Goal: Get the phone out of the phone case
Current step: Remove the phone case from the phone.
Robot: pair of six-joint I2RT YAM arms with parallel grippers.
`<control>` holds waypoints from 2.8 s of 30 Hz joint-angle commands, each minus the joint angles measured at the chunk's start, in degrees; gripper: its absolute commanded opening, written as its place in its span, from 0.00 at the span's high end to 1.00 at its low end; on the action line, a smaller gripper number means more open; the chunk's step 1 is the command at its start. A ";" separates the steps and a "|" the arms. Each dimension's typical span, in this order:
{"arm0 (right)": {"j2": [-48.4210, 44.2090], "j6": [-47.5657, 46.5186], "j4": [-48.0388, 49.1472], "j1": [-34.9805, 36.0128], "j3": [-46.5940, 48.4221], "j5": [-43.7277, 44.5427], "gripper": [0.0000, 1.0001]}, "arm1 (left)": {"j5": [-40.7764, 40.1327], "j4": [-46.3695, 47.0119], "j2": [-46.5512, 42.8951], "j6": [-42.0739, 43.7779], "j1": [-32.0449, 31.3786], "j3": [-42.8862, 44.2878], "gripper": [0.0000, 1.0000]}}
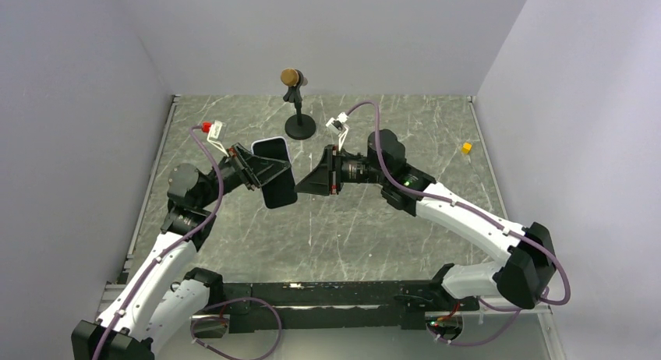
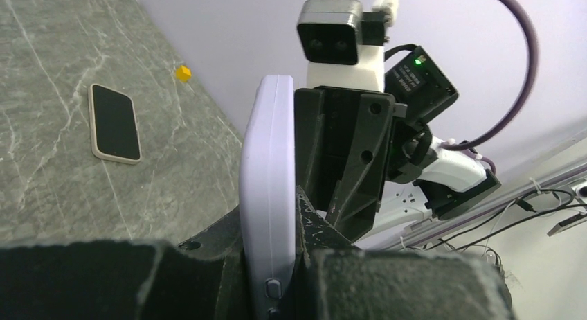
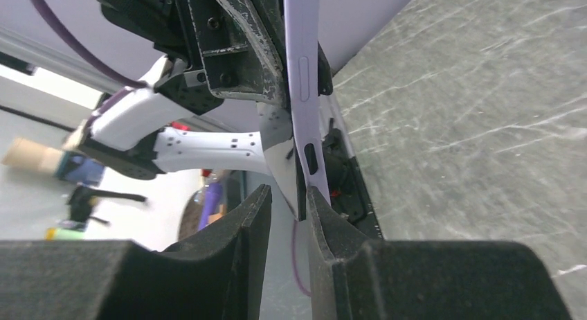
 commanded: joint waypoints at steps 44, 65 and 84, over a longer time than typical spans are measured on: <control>7.88 3.82 7.96 4.07 -1.34 0.89 0.68 | 0.88 25.91 2.26 -18.38 -0.95 -0.47 1.00; 9.49 14.02 26.04 4.63 -11.05 -5.59 0.74 | -3.40 40.28 5.53 -28.39 -0.84 -4.89 1.00; 12.38 16.61 27.47 0.44 -4.51 -2.24 1.00 | 3.20 13.13 -1.08 -5.55 -5.09 -2.14 1.00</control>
